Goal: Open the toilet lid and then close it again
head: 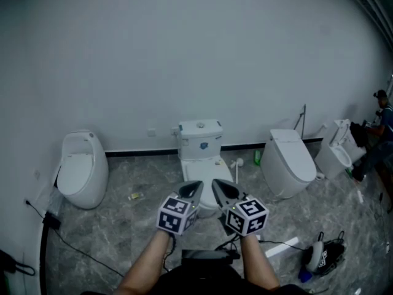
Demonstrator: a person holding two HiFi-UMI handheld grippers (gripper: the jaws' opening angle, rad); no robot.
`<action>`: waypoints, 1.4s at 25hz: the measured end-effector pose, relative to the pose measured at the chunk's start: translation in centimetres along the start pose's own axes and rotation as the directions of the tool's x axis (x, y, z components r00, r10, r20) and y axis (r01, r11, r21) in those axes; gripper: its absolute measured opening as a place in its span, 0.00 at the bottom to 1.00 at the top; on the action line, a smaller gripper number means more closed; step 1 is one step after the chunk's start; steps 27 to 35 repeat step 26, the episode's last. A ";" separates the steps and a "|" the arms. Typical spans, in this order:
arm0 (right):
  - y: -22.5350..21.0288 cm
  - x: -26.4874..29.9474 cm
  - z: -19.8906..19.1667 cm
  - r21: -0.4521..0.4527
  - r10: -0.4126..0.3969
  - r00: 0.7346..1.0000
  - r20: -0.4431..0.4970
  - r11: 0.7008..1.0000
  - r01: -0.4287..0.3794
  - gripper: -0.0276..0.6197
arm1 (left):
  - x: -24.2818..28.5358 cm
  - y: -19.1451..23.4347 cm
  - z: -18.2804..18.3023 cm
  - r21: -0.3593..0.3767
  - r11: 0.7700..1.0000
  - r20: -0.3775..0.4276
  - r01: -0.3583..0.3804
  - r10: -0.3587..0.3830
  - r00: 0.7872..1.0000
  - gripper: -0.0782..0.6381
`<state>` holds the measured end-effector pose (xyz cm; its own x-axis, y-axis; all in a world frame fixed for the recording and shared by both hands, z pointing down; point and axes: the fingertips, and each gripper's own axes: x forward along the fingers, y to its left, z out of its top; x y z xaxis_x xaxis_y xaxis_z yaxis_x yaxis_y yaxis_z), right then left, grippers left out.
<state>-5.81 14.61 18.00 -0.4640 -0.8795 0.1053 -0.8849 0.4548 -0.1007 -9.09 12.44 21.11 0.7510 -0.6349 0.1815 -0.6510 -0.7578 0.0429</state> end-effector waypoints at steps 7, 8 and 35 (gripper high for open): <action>0.3 0.0 0.3 -0.016 0.007 1.000 0.001 1.000 -0.007 0.06 | -0.2 -0.1 0.1 0.006 1.000 0.009 -0.003 0.003 1.000 0.12; 0.2 0.0 0.4 -0.017 0.007 1.000 0.003 1.000 -0.007 0.06 | -0.1 -0.2 0.1 0.007 1.000 0.010 -0.003 0.002 1.000 0.12; 0.5 -0.7 0.8 -0.018 -0.006 1.000 0.014 1.000 0.006 0.06 | -1.0 -0.8 0.5 0.003 1.000 0.018 0.004 -0.004 1.000 0.12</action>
